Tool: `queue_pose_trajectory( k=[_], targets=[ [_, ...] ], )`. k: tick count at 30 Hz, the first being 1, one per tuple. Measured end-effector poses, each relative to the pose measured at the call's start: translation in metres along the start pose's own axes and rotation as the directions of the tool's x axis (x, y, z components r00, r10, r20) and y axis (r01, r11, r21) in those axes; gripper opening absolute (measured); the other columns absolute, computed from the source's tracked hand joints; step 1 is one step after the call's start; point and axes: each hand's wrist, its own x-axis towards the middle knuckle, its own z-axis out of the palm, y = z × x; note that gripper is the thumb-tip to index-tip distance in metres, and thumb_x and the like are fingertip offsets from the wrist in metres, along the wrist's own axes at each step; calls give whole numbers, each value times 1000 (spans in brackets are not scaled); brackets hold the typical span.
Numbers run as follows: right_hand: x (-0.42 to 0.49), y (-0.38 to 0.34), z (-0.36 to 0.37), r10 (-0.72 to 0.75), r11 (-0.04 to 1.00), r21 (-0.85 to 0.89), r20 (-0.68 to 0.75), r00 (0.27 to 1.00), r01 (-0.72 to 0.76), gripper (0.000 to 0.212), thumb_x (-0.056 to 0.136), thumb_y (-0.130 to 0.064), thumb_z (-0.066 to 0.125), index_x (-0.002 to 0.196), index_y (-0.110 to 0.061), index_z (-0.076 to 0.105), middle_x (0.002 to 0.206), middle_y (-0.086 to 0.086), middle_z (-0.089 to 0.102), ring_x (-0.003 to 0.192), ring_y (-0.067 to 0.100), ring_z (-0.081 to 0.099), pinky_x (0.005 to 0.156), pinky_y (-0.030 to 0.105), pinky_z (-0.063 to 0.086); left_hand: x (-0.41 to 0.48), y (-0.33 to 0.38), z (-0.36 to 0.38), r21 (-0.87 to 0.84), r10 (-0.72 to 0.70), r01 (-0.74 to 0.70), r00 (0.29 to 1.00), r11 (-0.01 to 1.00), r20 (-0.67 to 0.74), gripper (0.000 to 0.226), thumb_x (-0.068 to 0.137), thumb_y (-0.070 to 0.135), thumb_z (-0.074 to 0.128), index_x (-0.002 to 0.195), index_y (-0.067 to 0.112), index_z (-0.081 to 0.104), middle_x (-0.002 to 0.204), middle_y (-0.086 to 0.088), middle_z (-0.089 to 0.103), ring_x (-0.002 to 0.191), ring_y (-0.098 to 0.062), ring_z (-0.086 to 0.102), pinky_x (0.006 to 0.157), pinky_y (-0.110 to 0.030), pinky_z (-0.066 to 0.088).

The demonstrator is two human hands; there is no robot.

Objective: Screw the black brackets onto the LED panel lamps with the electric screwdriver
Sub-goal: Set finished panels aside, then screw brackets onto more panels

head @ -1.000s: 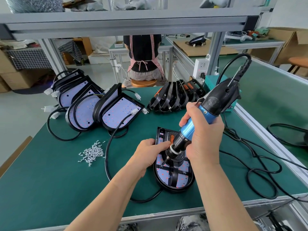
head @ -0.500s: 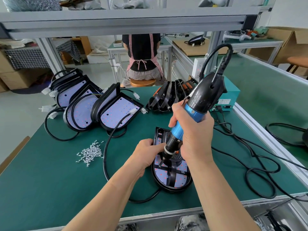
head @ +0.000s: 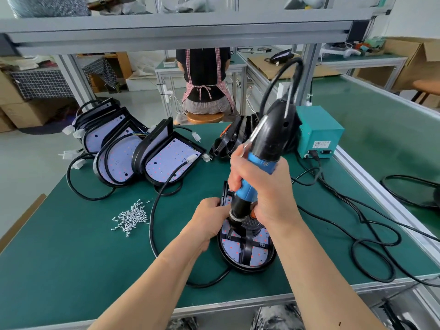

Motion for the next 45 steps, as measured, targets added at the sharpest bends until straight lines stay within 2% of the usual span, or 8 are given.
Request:
queue_pose_trajectory(
  k=[7, 15, 19, 22, 25, 28, 33, 45],
  targets=[
    [0, -6, -6, 0, 995, 101, 4, 1000, 0, 8, 75, -11, 70, 72, -15, 64, 62, 0, 56, 48, 19, 47, 55, 28, 44, -2, 2, -3, 10, -1, 1, 1000, 1000, 24, 20, 80, 17, 73, 71, 12, 56, 72, -6, 61, 64, -18, 53, 68, -30, 42],
    [5, -17, -2, -7, 997, 82, 41, 999, 4, 15, 75, -10, 69, 66, -17, 58, 57, 4, 50, 48, 21, 44, 55, 29, 43, -6, 3, -5, 58, 18, -18, 1000, 998, 5, 39, 56, 41, 72, 75, 11, 56, 75, -6, 57, 71, -18, 47, 71, -33, 38],
    [18, -29, -3, -39, 993, 102, -148, 988, 54, 16, 81, -12, 72, 74, -19, 59, 56, 3, 52, 51, 19, 47, 59, 31, 43, -8, -2, -9, 206, 51, -40, 997, 978, -49, 52, 70, 55, 71, 75, 13, 42, 69, -3, 41, 63, -16, 36, 61, -28, 29],
    [17, -27, -8, -11, 987, 148, -332, 943, 64, 26, 86, -19, 72, 63, -28, 65, 57, 0, 54, 52, 16, 49, 60, 32, 42, -19, 5, -33, 360, 128, -78, 985, 930, -118, 64, 74, 77, 50, 69, 13, 50, 49, 2, 57, 42, -12, 54, 49, -23, 36],
    [12, -23, -17, 30, 978, 197, -445, 895, 65, 30, 90, -19, 71, 62, -28, 64, 58, -2, 54, 52, 15, 49, 61, 30, 43, -16, 12, -87, 373, 246, -80, 873, 924, -422, 35, 87, 47, 55, 76, 17, 67, 62, -5, 69, 58, -20, 66, 60, -30, 49],
    [9, -16, -25, 74, 961, 266, -509, 858, 74, 18, 90, -19, 73, 83, -17, 56, 64, -1, 53, 52, 13, 49, 58, 26, 47, -6, 9, -145, 536, 276, 121, 752, 835, -599, 15, 87, 17, 59, 75, 19, 67, 73, -4, 67, 77, -32, 62, 62, -32, 48],
    [8, -8, -30, 88, 959, 272, -558, 825, 81, 20, 90, -20, 72, 88, -15, 53, 67, -2, 54, 52, 12, 50, 58, 24, 48, 11, -5, -166, 611, 195, 173, 851, 772, -487, 8, 81, 18, 78, 79, 20, 71, 78, 1, 69, 81, -25, 65, 74, -34, 55],
    [6, -9, -32, 105, 961, 266, -611, 785, 79, 21, 94, -20, 69, 94, -12, 50, 65, -3, 53, 51, 11, 50, 57, 23, 48, 20, -14, -166, 707, 304, 67, 871, 704, -386, 10, 85, 16, 75, 77, 14, 70, 82, -2, 66, 79, -24, 60, 69, -33, 46]
  ],
)
